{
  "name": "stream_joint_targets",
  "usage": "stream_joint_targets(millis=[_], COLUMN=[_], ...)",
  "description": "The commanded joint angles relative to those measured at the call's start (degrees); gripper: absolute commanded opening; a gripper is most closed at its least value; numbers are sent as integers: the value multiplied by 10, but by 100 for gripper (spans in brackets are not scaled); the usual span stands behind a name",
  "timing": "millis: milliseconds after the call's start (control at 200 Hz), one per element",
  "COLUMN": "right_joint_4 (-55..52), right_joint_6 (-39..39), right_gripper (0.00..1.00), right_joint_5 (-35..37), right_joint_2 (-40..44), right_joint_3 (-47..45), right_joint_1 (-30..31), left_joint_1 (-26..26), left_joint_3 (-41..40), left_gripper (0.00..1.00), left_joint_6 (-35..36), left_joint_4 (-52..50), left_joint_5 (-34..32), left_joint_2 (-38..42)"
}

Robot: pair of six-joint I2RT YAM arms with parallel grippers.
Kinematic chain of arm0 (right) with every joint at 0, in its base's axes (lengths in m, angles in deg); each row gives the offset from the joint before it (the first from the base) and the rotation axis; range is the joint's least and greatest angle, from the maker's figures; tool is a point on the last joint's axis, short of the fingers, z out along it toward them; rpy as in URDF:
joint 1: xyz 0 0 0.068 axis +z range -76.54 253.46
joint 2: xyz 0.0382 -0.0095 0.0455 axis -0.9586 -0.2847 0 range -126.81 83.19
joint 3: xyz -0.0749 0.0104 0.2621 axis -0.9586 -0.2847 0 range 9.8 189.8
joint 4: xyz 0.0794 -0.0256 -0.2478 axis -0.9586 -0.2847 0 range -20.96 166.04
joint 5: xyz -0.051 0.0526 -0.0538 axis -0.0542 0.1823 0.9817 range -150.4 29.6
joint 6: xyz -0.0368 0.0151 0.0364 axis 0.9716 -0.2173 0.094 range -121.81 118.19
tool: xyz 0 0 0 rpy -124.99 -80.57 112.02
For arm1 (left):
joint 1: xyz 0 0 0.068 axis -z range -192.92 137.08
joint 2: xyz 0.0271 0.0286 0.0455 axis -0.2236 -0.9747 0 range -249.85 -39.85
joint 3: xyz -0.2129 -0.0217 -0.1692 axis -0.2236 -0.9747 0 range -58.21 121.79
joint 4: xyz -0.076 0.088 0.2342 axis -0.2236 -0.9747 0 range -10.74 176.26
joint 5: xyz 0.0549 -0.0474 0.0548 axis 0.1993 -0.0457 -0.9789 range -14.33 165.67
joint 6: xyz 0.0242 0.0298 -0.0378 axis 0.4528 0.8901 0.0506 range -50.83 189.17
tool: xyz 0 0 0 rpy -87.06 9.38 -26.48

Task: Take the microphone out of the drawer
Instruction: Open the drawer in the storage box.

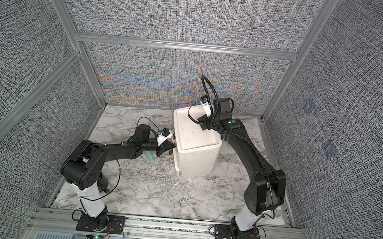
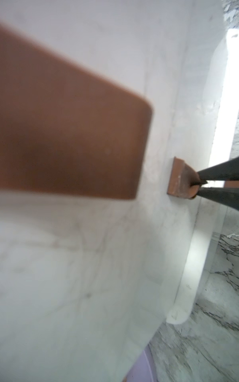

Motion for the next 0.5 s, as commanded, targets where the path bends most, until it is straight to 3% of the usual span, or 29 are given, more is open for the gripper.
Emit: stream_joint_targets(millis=[0,495], right_joint_4=[-142,-137], right_joint_6=[-6,-7], right_gripper=[98,98], right_joint_5=[-43,-39], right_joint_2=[-18,-19], right_joint_3=[-12,-16], right_joint_1=[5,4], left_joint_1=[7,5], left_joint_3=[-3,-65], left_gripper=[1,0], left_joint_6=[-12,-12], left_joint_4=[68,64], left_joint_5=[2,-70], left_joint_2=[6,79])
